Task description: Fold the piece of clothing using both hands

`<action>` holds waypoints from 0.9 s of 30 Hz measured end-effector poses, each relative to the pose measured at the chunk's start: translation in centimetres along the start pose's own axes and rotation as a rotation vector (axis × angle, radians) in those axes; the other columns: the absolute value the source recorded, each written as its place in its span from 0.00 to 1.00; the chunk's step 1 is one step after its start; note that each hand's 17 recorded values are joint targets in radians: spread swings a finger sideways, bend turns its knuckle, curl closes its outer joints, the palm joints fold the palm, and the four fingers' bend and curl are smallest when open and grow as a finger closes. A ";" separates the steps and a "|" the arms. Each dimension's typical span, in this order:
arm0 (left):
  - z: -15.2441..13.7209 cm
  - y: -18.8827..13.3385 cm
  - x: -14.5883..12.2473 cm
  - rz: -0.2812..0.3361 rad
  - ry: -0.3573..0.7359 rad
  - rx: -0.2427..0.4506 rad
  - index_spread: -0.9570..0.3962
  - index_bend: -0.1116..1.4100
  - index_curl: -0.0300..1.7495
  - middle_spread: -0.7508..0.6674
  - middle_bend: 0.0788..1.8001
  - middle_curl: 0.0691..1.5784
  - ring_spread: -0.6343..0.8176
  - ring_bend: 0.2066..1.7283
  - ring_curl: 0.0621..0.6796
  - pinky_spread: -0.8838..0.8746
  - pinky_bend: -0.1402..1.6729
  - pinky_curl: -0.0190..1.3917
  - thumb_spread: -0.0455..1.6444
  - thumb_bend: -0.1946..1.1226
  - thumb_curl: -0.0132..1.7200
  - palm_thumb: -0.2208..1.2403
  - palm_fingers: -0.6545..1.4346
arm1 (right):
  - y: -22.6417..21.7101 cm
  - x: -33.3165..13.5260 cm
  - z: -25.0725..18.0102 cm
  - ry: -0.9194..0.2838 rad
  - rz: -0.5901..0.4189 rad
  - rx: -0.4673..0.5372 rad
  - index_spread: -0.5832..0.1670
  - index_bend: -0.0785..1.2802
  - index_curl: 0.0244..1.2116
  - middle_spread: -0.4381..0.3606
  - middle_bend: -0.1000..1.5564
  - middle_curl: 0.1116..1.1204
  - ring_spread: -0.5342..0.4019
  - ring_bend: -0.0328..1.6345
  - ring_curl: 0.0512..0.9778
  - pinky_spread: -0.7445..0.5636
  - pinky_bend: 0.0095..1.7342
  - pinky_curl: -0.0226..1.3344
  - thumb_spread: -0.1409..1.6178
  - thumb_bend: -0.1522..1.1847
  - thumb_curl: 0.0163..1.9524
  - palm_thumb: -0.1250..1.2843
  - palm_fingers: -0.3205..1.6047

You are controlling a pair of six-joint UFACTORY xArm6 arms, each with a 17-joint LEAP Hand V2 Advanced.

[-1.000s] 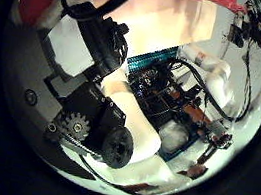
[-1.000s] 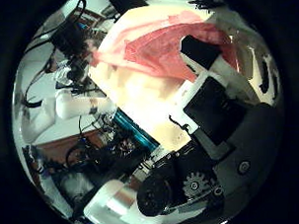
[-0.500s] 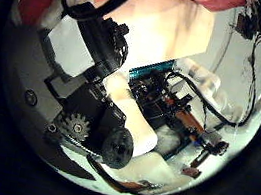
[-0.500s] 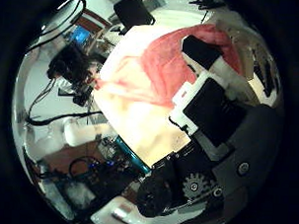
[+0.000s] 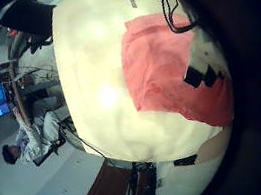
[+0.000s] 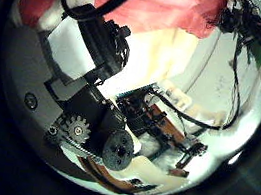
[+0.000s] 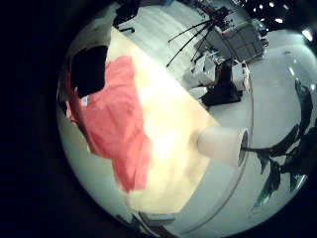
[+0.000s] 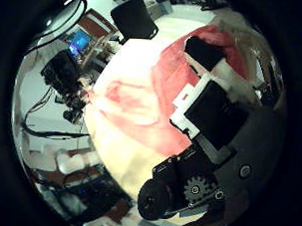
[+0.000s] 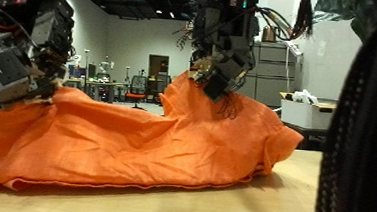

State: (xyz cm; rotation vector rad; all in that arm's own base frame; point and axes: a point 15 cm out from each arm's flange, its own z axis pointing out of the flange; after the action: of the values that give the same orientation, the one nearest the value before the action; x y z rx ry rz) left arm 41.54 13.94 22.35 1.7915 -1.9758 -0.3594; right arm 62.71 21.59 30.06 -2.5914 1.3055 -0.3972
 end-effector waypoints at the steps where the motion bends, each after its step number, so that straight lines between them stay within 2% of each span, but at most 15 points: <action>1: 0.5 -0.6 -0.3 -0.018 0.016 -0.010 0.30 0.18 0.48 0.18 0.58 0.37 0.04 0.44 0.66 0.07 0.54 0.37 0.93 0.32 0.44 0.64 0.82 | -0.3 0.1 0.8 0.002 0.000 0.009 0.40 0.80 0.78 0.35 0.78 0.78 0.28 0.75 0.90 0.32 0.60 0.82 0.70 0.10 0.44 0.92 0.70; 7: 2.6 -2.6 -2.5 -0.091 0.080 -0.031 0.31 0.18 0.49 0.19 0.59 0.38 0.06 0.46 0.69 0.09 0.51 0.38 0.95 0.33 0.45 0.64 0.77 | -2.2 0.7 6.7 0.019 0.009 0.081 0.39 0.79 0.78 0.34 0.77 0.78 0.27 0.74 0.90 0.31 0.60 0.82 0.73 0.09 0.41 0.80 0.69; 8: 2.8 -2.7 -2.6 -0.097 0.096 -0.029 0.33 0.17 0.49 0.19 0.59 0.39 0.06 0.46 0.70 0.09 0.50 0.39 0.95 0.32 0.45 0.63 0.74 | -2.5 0.7 7.5 0.022 0.013 0.093 0.39 0.79 0.78 0.34 0.76 0.77 0.27 0.74 0.89 0.31 0.60 0.82 0.75 0.08 0.39 0.75 0.69; 10: 3.1 -2.9 -2.7 -0.106 0.129 -0.023 0.37 0.14 0.49 0.20 0.59 0.40 0.08 0.48 0.73 0.10 0.50 0.40 0.94 0.31 0.45 0.60 0.68 | -2.8 0.9 8.2 0.025 0.025 0.111 0.39 0.78 0.78 0.34 0.76 0.77 0.26 0.73 0.89 0.30 0.59 0.81 0.77 0.10 0.38 0.74 0.69; 12: 3.5 -3.3 -2.7 -0.117 0.162 -0.012 0.44 0.10 0.46 0.21 0.58 0.41 0.10 0.51 0.76 0.11 0.53 0.42 0.93 0.29 0.44 0.58 0.60 | -3.5 1.2 8.7 0.033 0.036 0.142 0.39 0.71 0.75 0.34 0.70 0.72 0.27 0.71 0.84 0.28 0.58 0.77 0.81 0.09 0.33 0.67 0.69; 14: 3.3 -3.8 -3.3 -0.138 0.188 0.024 0.53 0.09 0.43 0.24 0.55 0.41 0.13 0.55 0.80 0.13 0.56 0.44 0.93 0.28 0.43 0.56 0.53 | -4.3 1.6 8.6 0.043 0.048 0.181 0.38 0.57 0.72 0.35 0.66 0.69 0.26 0.73 0.81 0.22 0.56 0.73 0.84 0.10 0.30 0.64 0.61; 15: 3.2 -4.1 -3.7 -0.150 0.201 0.049 0.59 0.10 0.41 0.29 0.46 0.39 0.16 0.56 0.81 0.14 0.59 0.46 0.92 0.27 0.42 0.54 0.44 | -4.7 1.9 8.5 0.049 0.062 0.202 0.36 0.48 0.68 0.35 0.62 0.67 0.25 0.73 0.77 0.19 0.55 0.69 0.86 0.10 0.28 0.62 0.56; 16: 2.9 -4.4 -4.0 -0.160 0.212 0.076 0.63 0.11 0.39 0.32 0.42 0.38 0.18 0.58 0.83 0.15 0.61 0.47 0.92 0.26 0.41 0.53 0.41 | -4.6 2.3 8.5 0.051 0.073 0.206 0.34 0.42 0.66 0.35 0.59 0.65 0.25 0.73 0.77 0.17 0.56 0.68 0.87 0.10 0.27 0.60 0.52; 18: 2.3 -4.9 -4.6 -0.179 0.237 0.127 0.70 0.16 0.37 0.46 0.26 0.33 0.28 0.55 0.81 0.21 0.63 0.49 0.90 0.24 0.39 0.51 0.28 | -4.5 3.6 8.0 0.059 0.097 0.212 0.30 0.33 0.62 0.36 0.55 0.63 0.25 0.71 0.75 0.17 0.54 0.67 0.89 0.10 0.24 0.58 0.42; 20: 1.5 -4.7 -5.0 -0.193 0.255 0.162 0.75 0.18 0.34 0.57 0.19 0.27 0.37 0.49 0.72 0.28 0.58 0.46 0.89 0.23 0.38 0.50 0.24 | -4.1 5.0 7.4 0.064 0.126 0.218 0.28 0.31 0.59 0.36 0.54 0.61 0.25 0.69 0.72 0.20 0.51 0.65 0.90 0.10 0.23 0.57 0.37; 22: 0.8 -4.4 -5.2 -0.202 0.264 0.184 0.78 0.19 0.32 0.66 0.15 0.23 0.47 0.42 0.64 0.37 0.52 0.44 0.89 0.22 0.36 0.48 0.22 | -4.2 6.7 5.5 0.063 0.168 0.246 0.23 0.31 0.55 0.38 0.50 0.58 0.27 0.65 0.67 0.29 0.44 0.64 0.91 0.11 0.21 0.56 0.31; 25: -0.4 -3.6 -5.1 -0.207 0.260 0.212 0.80 0.17 0.30 0.77 0.10 0.20 0.62 0.32 0.53 0.54 0.44 0.40 0.88 0.20 0.34 0.47 0.20 | -3.5 11.9 0.6 0.083 0.261 0.306 0.20 0.30 0.51 0.41 0.47 0.54 0.30 0.61 0.61 0.40 0.41 0.62 0.91 0.10 0.18 0.54 0.31; 27: -1.3 -2.9 -5.2 -0.207 0.251 0.232 0.80 0.16 0.28 0.81 0.07 0.18 0.68 0.28 0.47 0.62 0.40 0.36 0.88 0.19 0.32 0.46 0.21 | -2.4 14.3 -2.3 0.097 0.298 0.314 0.19 0.31 0.49 0.42 0.46 0.53 0.31 0.59 0.59 0.45 0.39 0.61 0.90 0.10 0.17 0.54 0.32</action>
State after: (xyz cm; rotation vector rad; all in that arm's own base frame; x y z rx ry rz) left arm 45.04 18.81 21.34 2.0783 -1.7204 0.0350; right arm 71.89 11.26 34.99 -2.1077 1.4961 -0.6221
